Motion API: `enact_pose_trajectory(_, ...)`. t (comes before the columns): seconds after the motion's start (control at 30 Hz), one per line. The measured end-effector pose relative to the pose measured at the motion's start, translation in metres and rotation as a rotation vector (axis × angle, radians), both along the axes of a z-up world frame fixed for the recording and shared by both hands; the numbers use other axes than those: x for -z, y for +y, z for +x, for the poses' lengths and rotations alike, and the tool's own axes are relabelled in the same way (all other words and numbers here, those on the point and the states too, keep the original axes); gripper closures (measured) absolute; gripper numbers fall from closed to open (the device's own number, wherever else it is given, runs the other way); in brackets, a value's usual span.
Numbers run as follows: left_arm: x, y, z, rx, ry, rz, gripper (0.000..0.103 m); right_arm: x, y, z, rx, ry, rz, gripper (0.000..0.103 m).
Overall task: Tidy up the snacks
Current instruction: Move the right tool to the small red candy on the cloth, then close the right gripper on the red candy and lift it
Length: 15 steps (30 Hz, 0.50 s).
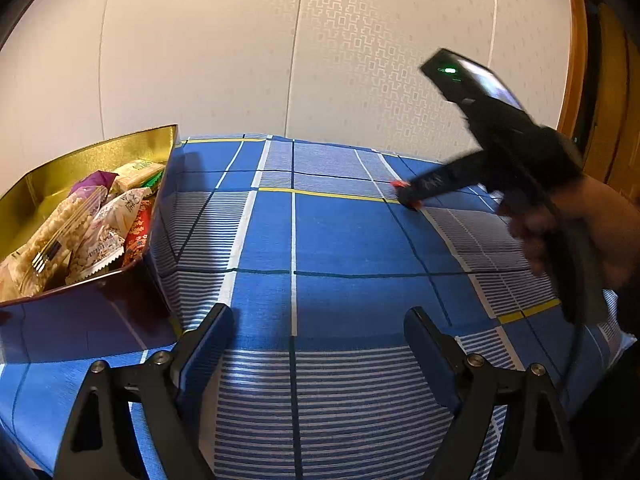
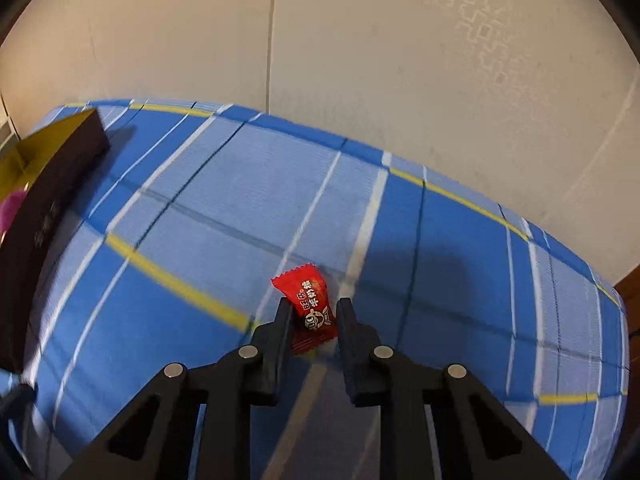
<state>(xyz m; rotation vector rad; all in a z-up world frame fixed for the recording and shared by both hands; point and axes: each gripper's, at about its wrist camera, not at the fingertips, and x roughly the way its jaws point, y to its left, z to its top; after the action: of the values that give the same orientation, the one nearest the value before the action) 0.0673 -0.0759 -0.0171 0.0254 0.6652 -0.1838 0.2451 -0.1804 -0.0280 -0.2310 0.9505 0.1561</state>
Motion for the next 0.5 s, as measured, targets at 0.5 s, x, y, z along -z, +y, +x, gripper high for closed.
enact_pose_trajectory(0.5,0.001,0.001,-0.004,0.006,-0.002,0.034,0.015,0.002,-0.015,-0.095,0.01,0.013,0.081,0.074)
